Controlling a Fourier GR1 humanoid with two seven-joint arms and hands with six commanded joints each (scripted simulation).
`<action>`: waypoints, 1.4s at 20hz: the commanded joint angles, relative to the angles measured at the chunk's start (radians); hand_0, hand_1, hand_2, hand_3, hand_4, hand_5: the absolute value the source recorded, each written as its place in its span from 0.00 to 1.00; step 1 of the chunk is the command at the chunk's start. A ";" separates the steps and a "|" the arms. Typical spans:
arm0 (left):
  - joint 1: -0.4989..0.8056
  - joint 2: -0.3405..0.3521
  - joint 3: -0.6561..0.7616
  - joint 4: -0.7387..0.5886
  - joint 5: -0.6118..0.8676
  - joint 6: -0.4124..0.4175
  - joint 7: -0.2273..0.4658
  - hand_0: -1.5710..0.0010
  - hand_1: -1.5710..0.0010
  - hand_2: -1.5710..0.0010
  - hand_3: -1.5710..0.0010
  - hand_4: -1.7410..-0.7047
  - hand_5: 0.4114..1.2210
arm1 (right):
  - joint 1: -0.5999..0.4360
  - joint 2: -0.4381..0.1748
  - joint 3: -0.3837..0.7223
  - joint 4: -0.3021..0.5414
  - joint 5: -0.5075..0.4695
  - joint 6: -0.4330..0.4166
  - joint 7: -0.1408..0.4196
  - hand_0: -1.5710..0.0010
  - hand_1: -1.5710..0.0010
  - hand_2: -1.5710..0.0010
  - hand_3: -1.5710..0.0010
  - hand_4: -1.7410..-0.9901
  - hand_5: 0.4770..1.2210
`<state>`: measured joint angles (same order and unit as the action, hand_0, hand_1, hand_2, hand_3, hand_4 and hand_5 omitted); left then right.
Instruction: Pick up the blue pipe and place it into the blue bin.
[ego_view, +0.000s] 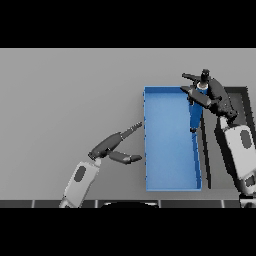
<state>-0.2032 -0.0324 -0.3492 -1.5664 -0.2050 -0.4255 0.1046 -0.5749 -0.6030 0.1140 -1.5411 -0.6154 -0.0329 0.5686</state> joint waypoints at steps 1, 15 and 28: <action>-0.001 -0.009 -0.006 -0.002 -0.001 0.003 -0.001 1.00 1.00 1.00 1.00 0.83 0.02 | 0.025 -0.009 0.015 -0.012 0.027 -0.023 0.020 0.00 0.00 0.00 0.00 0.00 1.00; -0.002 -0.020 -0.011 -0.005 0.000 0.008 0.017 1.00 1.00 1.00 1.00 0.83 0.02 | -0.034 -0.191 0.457 0.122 0.002 -0.163 0.007 0.76 0.78 0.78 0.87 0.69 0.89; 0.007 -0.009 -0.008 -0.014 0.000 0.009 0.007 1.00 1.00 1.00 1.00 0.82 0.02 | -0.155 -0.329 0.747 0.202 -0.089 -0.101 0.041 0.99 0.99 0.99 0.99 0.94 0.29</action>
<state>-0.1967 -0.0416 -0.3575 -1.5808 -0.2053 -0.4160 0.1143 -0.7301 -0.9320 0.8612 -1.3393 -0.7039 -0.1342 0.6100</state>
